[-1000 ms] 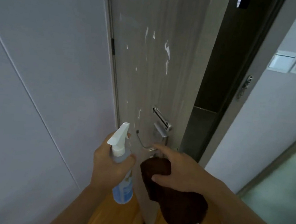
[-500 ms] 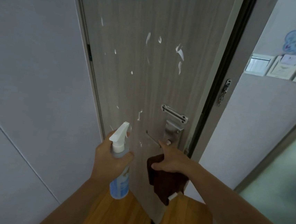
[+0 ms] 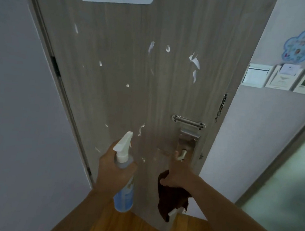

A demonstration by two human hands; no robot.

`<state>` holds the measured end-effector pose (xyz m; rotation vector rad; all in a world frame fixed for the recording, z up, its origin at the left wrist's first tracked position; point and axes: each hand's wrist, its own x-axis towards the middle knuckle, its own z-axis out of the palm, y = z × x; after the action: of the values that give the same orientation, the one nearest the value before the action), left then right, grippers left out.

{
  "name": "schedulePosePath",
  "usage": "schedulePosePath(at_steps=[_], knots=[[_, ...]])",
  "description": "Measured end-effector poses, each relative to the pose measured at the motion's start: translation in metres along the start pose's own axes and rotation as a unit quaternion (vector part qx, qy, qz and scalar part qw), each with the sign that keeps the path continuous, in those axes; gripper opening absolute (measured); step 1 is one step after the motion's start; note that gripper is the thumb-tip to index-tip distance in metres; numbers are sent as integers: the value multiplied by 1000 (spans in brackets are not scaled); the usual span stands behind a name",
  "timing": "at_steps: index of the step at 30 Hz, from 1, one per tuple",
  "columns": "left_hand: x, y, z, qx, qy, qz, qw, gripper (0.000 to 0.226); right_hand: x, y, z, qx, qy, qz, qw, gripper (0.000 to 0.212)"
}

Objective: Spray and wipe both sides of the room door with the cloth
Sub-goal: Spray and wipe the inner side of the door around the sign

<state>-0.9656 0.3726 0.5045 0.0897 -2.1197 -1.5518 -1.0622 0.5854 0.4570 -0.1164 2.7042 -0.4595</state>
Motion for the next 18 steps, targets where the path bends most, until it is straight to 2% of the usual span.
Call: schedulePosePath(at_steps=[4,6,8,10,14,18], knots=[[51,-14,16,-19,-25,-2,999,51,29,6,0,63,110,40,991,103],[74,-18,27,-36,-42,-7,998,50,37,9,-7,38,93,57,993,105],[95,-19,38,-58,-70,-17,996,40,47,11,-16,28,61,79,995,121],[113,-16,49,-81,-97,-18,992,34,62,14,-22,30,67,86,994,131],[139,-8,67,-105,-123,1,987,48,86,22,-30,-5,73,81,994,125],[157,-7,83,-118,-121,5,986,51,111,28,-39,13,93,90,992,128]])
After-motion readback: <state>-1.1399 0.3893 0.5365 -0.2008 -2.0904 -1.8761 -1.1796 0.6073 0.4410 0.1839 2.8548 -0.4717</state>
